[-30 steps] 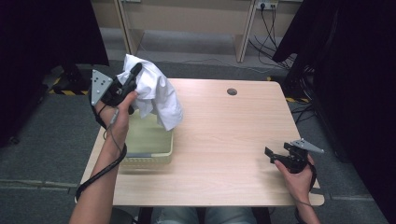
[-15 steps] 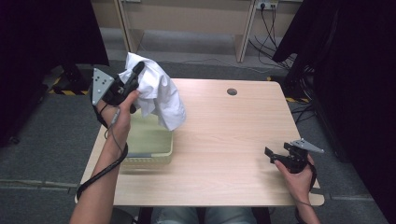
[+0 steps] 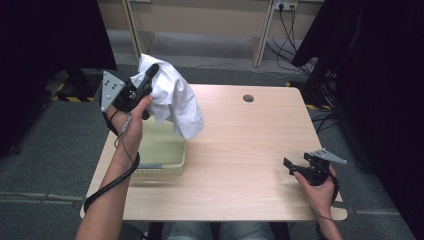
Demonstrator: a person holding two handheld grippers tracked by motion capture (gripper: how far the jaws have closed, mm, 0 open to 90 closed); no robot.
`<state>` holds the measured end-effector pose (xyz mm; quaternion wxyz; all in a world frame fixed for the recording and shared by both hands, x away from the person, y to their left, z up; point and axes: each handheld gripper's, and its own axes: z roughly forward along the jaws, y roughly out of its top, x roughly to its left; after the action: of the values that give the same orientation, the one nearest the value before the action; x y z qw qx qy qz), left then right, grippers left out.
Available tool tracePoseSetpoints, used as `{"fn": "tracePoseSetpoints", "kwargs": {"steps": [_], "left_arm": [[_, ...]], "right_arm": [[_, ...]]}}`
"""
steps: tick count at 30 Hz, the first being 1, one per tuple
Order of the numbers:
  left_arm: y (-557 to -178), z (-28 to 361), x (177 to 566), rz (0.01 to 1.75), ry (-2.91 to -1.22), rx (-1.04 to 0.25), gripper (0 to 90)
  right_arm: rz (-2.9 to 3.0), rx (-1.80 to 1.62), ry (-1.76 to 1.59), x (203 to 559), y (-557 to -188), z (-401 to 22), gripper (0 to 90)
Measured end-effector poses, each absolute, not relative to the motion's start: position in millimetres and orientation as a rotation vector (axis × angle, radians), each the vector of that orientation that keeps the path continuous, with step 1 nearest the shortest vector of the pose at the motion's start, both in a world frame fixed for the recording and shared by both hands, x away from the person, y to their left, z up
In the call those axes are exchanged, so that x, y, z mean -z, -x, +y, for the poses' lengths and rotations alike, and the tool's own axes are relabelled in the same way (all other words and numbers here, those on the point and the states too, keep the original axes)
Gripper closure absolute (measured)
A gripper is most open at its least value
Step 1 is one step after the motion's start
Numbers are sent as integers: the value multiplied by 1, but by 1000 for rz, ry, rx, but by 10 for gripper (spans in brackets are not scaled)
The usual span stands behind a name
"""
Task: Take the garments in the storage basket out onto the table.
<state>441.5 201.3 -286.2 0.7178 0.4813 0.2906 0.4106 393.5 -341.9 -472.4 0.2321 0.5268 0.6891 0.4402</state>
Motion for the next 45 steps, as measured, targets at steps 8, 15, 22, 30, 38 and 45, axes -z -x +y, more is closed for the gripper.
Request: {"fn": "tracePoseSetpoints", "kwargs": {"steps": [8,15,22,30,38,45], "left_arm": [[-441,193,280,622,-1057,-894,829],[-441,184,276,604,-1057,-878,829],[-441,174,275,586,-1064,-862,829],[-443,163,273,572,-1071,-845,828],[-445,152,275,566,-1071,-823,829],[-446,142,275,556,-1079,-808,829]], "right_arm": [[1894,-1210,-1449,472,-394,-342,62],[1893,-1213,-1449,472,-393,-342,62],[1891,-1215,-1445,472,-393,-342,61],[1885,-1219,-1443,472,-392,-342,61],[1864,-1230,-1418,472,-389,-341,65],[1848,-1222,-1398,471,-388,-342,65]]}}
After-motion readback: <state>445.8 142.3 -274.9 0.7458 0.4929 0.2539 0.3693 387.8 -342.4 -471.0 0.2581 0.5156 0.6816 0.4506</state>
